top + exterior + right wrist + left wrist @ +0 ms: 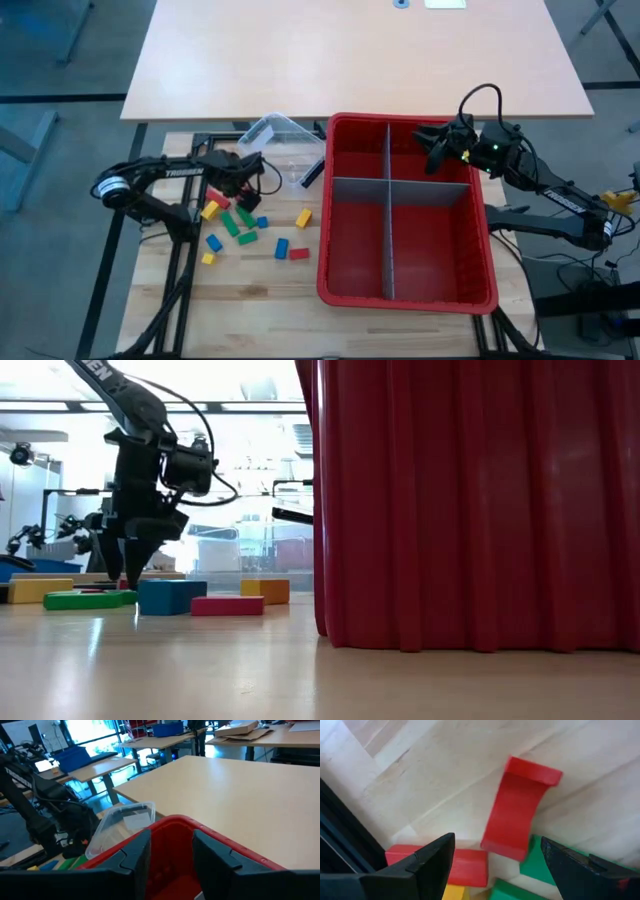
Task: Sort blocks
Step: Put the top red block into the top left of the red bin
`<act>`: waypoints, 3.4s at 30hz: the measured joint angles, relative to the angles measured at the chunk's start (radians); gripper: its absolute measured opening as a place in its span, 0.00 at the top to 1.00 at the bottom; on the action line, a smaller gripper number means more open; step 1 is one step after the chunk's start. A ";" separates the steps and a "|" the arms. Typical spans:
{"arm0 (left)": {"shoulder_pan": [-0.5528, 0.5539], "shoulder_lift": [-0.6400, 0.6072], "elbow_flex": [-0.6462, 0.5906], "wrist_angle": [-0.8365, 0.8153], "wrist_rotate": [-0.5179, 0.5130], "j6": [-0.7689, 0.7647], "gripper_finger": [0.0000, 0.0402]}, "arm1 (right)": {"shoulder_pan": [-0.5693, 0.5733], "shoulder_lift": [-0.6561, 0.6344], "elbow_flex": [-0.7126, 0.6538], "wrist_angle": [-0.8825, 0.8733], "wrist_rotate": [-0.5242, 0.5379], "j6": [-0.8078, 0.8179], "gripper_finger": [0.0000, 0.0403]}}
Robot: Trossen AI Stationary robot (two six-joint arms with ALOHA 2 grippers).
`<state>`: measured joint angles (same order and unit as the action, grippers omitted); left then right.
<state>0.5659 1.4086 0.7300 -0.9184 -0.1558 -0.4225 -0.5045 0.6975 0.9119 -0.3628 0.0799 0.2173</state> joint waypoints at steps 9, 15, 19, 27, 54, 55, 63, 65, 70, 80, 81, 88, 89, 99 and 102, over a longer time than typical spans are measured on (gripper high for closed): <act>0.013 0.023 -0.002 0.037 0.041 0.049 0.32 | 0.000 0.000 0.000 0.000 0.000 0.000 0.72; 0.013 0.050 -0.015 0.040 0.044 0.061 0.32 | 0.000 0.000 0.000 0.000 0.000 0.000 0.70; 0.013 0.075 -0.020 0.037 0.042 0.070 0.32 | 0.000 0.000 0.000 0.000 0.001 -0.004 0.69; 0.013 0.091 -0.019 0.047 0.043 0.065 0.32 | 0.000 0.000 0.000 -0.001 0.001 -0.002 0.72; 0.004 0.086 -0.017 0.000 0.120 0.013 0.69 | 0.000 0.000 0.000 0.000 0.001 -0.001 0.74; -0.002 0.079 -0.012 -0.024 0.125 0.007 0.70 | 0.000 0.000 0.000 0.000 0.001 -0.001 0.73; -0.061 -0.055 0.035 -0.148 0.171 -0.076 0.74 | 0.000 0.000 0.000 0.000 0.001 -0.008 0.70; -0.075 -0.099 0.056 -0.189 0.173 -0.107 0.74 | 0.000 0.000 0.000 0.000 0.001 -0.008 0.71; -0.125 -0.225 0.133 -0.262 0.174 -0.198 0.71 | 0.000 0.000 0.000 0.000 0.001 -0.008 0.73; -0.256 -0.421 0.351 -0.088 0.038 -0.319 0.72 | 0.000 0.000 0.000 0.001 0.001 -0.014 0.71; -0.261 -0.424 0.364 -0.026 0.023 -0.310 0.72 | 0.000 0.000 0.000 0.001 0.001 -0.020 0.70; -0.262 -0.320 0.402 0.451 0.000 -0.183 0.72 | 0.000 -0.007 0.000 0.080 0.030 -0.042 0.69; -0.262 -0.293 0.407 0.503 0.001 -0.165 0.72 | 0.000 -0.016 0.000 0.109 0.041 -0.053 0.69; -0.249 -0.011 0.529 0.688 0.086 -0.078 0.71 | 0.000 -0.200 0.002 0.076 0.164 -0.114 0.72; -0.244 0.067 0.593 0.715 0.115 -0.047 0.71 | 0.000 -0.275 0.002 0.006 0.167 -0.082 0.71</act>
<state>0.3217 1.4754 1.3233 -0.2033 -0.0406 -0.4696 -0.5045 0.4227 0.9138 -0.3571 0.2474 0.1350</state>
